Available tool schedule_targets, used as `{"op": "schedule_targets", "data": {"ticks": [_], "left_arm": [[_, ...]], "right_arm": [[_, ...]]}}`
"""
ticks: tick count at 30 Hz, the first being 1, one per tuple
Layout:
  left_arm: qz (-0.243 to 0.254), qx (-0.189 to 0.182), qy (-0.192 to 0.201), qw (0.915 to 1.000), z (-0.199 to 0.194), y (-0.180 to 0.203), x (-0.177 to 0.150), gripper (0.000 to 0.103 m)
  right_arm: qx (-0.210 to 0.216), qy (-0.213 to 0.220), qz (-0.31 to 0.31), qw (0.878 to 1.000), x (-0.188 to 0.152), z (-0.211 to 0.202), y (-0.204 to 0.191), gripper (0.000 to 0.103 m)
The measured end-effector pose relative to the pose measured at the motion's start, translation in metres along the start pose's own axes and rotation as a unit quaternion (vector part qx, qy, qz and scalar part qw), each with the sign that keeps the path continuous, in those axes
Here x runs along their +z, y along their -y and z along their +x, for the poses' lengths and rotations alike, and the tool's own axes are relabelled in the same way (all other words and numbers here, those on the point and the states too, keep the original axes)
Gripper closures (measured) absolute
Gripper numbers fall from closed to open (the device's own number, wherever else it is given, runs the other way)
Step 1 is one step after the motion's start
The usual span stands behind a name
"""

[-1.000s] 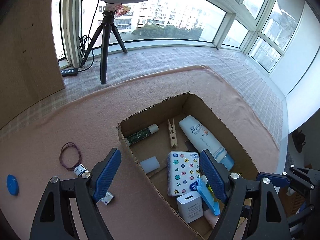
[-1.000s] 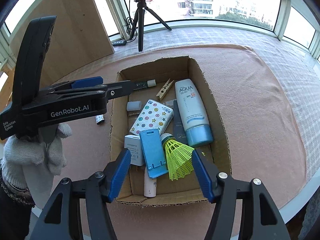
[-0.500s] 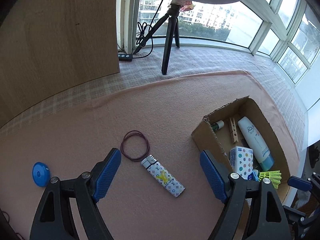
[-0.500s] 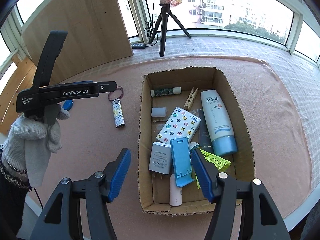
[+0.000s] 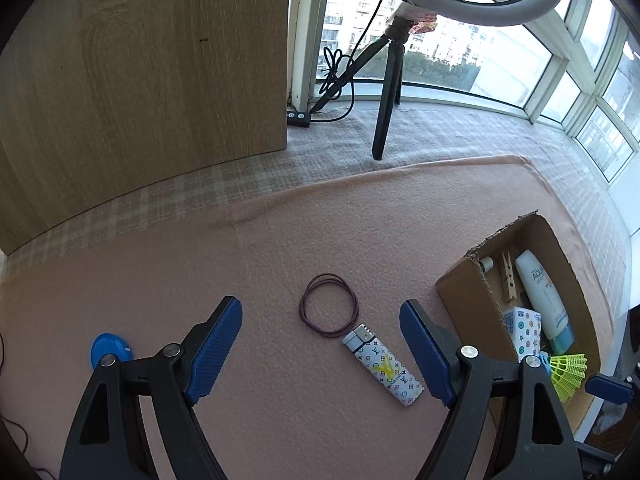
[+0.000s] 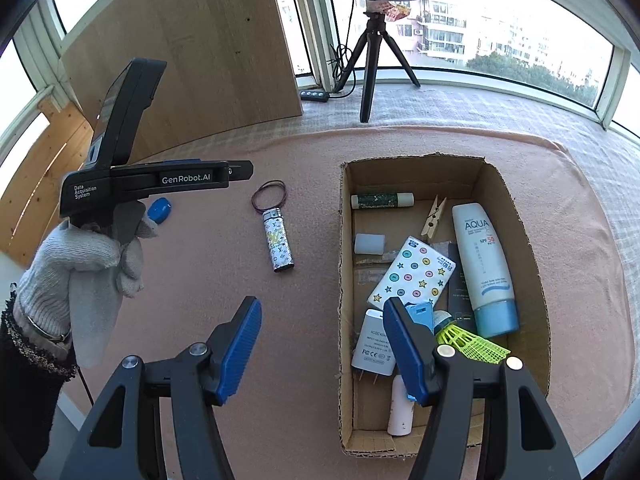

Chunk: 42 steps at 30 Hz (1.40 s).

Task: Organize objects
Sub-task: 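Withdraw both open tools from the box, then lower the left tool to the purple rubber band and close, then move the right tool to the patterned lighter and close on it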

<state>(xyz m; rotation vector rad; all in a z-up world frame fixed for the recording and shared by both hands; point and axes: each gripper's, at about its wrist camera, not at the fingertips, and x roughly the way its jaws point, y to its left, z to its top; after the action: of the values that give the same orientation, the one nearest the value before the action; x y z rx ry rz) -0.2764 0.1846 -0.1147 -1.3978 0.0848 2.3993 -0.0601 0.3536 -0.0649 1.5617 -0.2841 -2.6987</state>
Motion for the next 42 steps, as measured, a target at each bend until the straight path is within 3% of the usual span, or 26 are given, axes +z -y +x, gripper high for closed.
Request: {"op": "schedule_targets", "data": {"ticks": [9,13,17,20,23,25,27,38,42], "left_arm": [[-0.013,-0.002,-0.024,0.9996,0.033,-0.008,0.009,0.023],[-0.033,-0.004,-0.045,0.9984,0.053,-0.018,0.013,0.044],[-0.038,-0.017,-0.077,0.9961,0.071,-0.02,0.013,0.048],[-0.026,-0.01,-0.094,0.9952,0.082,-0.015,0.01,0.064],[-0.015,0.007,-0.093,0.9955,0.084,-0.012,0.008,0.074],[-0.009,0.021,-0.091,0.9955,0.084,-0.012,0.007,0.092],[-0.014,0.014,-0.092,0.9956,0.082,-0.018,0.004,0.1],[-0.016,0.024,-0.085,0.996,0.047,-0.042,-0.042,0.101],[-0.022,0.021,-0.081,0.9962,0.033,-0.049,-0.064,0.101]], "right_arm": [[0.004,-0.012,0.008,1.0,0.004,0.01,-0.002,0.044],[0.004,-0.015,0.012,1.0,0.005,0.011,-0.002,0.044],[0.003,-0.021,0.015,1.0,0.005,0.014,-0.001,0.044],[0.005,-0.025,0.019,0.999,0.006,0.016,0.0,0.044],[0.008,-0.027,0.022,0.999,0.007,0.016,0.001,0.044],[0.008,-0.027,0.022,0.999,0.009,0.016,0.0,0.044],[0.009,-0.027,0.021,0.999,0.011,0.016,-0.001,0.044],[0.032,-0.034,0.007,0.999,0.034,0.026,-0.022,0.044],[0.042,-0.055,-0.012,0.998,0.05,0.046,-0.038,0.044]]}}
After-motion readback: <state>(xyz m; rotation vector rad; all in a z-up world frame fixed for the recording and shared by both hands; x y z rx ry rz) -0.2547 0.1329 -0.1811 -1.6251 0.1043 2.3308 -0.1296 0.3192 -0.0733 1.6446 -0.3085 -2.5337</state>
